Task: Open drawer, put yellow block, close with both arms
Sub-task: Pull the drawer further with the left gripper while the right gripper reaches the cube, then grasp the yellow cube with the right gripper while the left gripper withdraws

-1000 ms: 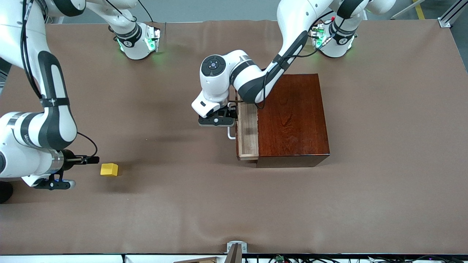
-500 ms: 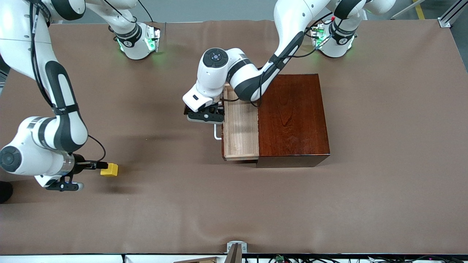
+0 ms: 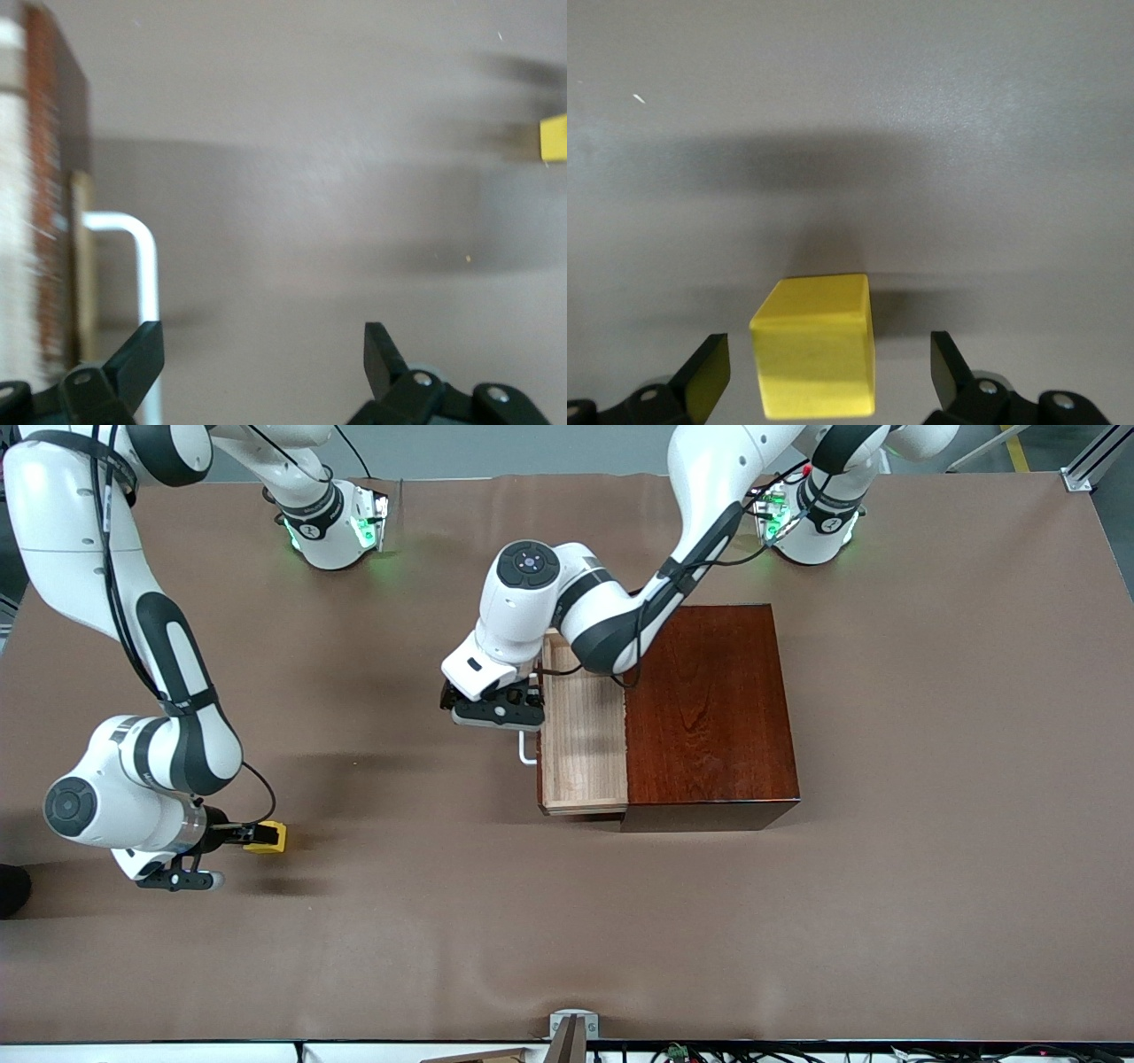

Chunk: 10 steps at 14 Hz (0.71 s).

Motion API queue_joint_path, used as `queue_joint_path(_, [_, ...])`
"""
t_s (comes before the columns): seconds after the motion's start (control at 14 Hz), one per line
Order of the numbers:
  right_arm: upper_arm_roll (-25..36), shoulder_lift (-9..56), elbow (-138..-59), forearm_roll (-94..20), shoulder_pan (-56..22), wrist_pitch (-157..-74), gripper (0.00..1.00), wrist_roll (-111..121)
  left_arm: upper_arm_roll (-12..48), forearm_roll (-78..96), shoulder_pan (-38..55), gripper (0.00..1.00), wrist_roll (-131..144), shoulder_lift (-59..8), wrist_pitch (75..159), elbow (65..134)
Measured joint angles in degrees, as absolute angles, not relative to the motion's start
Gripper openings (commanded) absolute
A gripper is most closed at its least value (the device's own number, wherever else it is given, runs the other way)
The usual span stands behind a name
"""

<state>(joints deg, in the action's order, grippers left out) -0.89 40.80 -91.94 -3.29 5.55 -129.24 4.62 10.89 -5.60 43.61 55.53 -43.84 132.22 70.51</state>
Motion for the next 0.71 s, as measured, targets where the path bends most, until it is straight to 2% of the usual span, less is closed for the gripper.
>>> queue_joint_path(0.21, [-0.9, 41.4, -92.9, -3.3, 5.5, -131.3, 1.00, 4.6, 10.4, -5.6, 39.4, 1.00, 55.5, -37.4, 120.8, 68.7])
queue_joint_path(0.43, [-0.9, 41.5, -93.0, -3.3, 5.5, -131.4, 0.23, 4.8, 10.1, -5.6, 32.3, 1.00, 54.9, -28.2, 105.8, 68.7])
queue_joint_path(0.5, [-1.0, 41.5, -93.0, -3.3, 5.4, -131.4, 0.03, 4.8, 10.1, -5.6, 29.5, 1.00, 53.0, -25.7, 101.0, 68.9])
queue_joint_path(0.57, [-1.0, 41.5, -93.2, -3.3, 5.4, -131.4, 0.00, 4.8, 10.1, -5.6, 26.7, 1.00, 49.8, -23.4, 96.8, 69.1])
queue_joint_path(0.71, [-1.0, 41.4, -93.6, -3.3, 5.4, -131.5, 0.00, 4.8, 10.1, -5.6, 21.4, 1.00, 41.7, -19.7, 91.0, 69.8])
